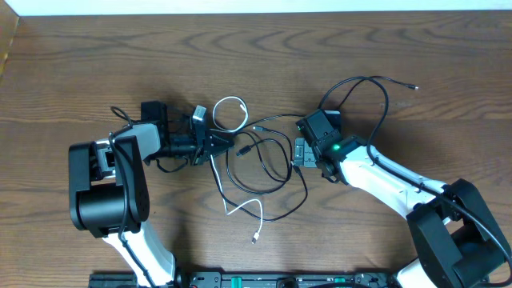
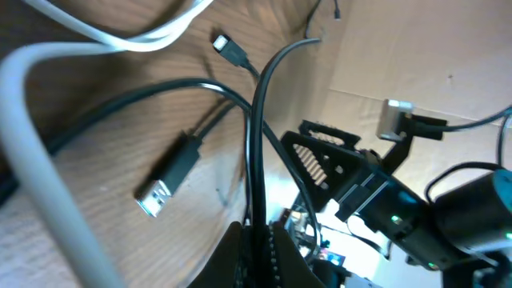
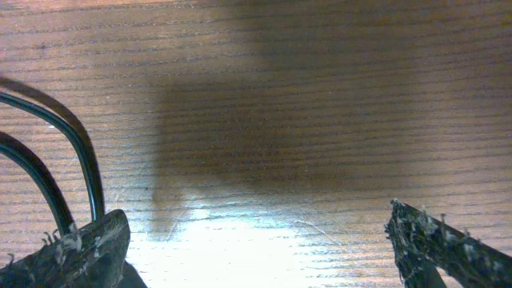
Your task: Untangle cables
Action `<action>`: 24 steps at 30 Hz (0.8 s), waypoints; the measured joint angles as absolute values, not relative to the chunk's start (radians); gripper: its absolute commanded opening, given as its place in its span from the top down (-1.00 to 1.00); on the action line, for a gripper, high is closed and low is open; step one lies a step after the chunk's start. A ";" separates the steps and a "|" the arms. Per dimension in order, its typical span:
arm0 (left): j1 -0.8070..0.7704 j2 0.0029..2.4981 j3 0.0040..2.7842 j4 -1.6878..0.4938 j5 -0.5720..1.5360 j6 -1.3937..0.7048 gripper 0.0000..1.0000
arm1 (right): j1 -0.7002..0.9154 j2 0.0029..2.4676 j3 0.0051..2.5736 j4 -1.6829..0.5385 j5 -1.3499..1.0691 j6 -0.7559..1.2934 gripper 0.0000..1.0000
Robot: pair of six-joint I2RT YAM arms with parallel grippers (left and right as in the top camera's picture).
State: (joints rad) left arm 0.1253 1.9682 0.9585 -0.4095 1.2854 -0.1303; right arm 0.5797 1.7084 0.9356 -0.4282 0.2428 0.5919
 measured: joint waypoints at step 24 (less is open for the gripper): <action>0.125 1.968 0.958 -0.546 1.333 -0.130 0.85 | 0.580 1.708 0.936 -0.428 0.243 0.592 -0.99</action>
